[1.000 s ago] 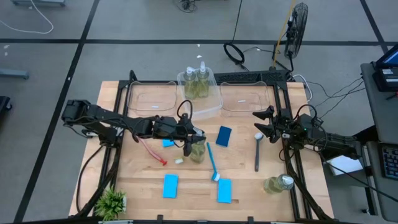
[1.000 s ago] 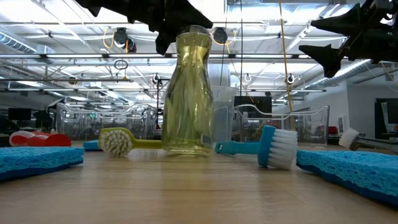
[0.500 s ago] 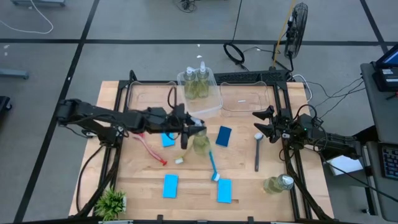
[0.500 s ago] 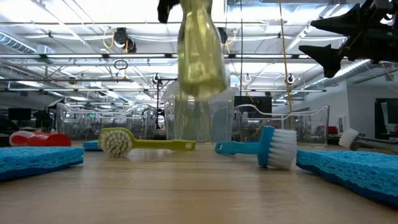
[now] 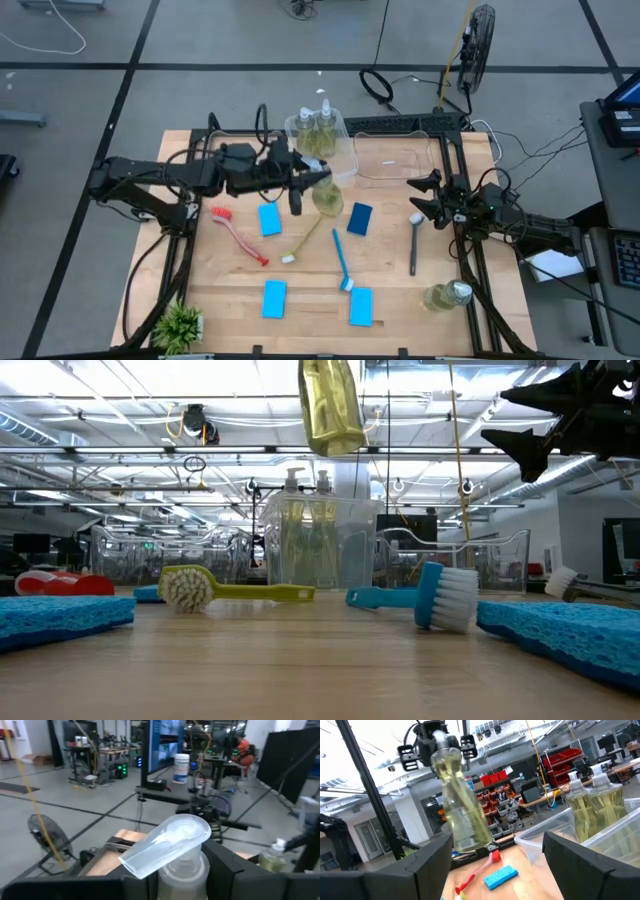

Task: Pick & Place Kitchen Sink Supplies
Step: Put the green soap dispenser into the transparent white bin

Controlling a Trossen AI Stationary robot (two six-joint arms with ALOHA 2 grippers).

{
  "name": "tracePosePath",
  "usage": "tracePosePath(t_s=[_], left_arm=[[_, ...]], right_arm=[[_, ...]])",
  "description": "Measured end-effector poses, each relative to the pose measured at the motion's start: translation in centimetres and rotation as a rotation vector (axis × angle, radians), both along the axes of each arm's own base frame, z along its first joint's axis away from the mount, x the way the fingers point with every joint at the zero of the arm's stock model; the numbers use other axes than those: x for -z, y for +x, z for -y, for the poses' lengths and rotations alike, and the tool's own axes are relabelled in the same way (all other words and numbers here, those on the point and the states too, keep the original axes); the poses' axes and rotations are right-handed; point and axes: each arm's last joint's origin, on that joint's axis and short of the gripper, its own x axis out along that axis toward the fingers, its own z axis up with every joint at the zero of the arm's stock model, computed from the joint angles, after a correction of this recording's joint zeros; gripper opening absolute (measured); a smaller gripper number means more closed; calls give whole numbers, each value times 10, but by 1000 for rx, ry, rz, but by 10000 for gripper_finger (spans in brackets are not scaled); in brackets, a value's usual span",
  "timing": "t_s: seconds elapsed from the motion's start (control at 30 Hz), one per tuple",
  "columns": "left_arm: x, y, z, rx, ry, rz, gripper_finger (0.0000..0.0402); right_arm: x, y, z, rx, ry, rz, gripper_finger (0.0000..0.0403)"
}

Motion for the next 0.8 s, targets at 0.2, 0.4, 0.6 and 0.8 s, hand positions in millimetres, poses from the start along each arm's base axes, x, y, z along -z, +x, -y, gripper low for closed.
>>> tracePosePath(t_s=[0.2,0.4,0.6,0.8], left_arm=[[-9,-2,-24,-83,-3,45,113],[-10,-5,-46,-158,2,60,113],[-8,-5,-69,-246,54,45,113],[1,-1,-88,-350,80,-2,113]], right_arm=[[-5,-2,0,-3,-11,53,295],[-6,-2,-1,-3,-16,59,295],[-6,-2,-1,-4,-15,59,295],[-5,-2,-1,-2,-20,56,295]])
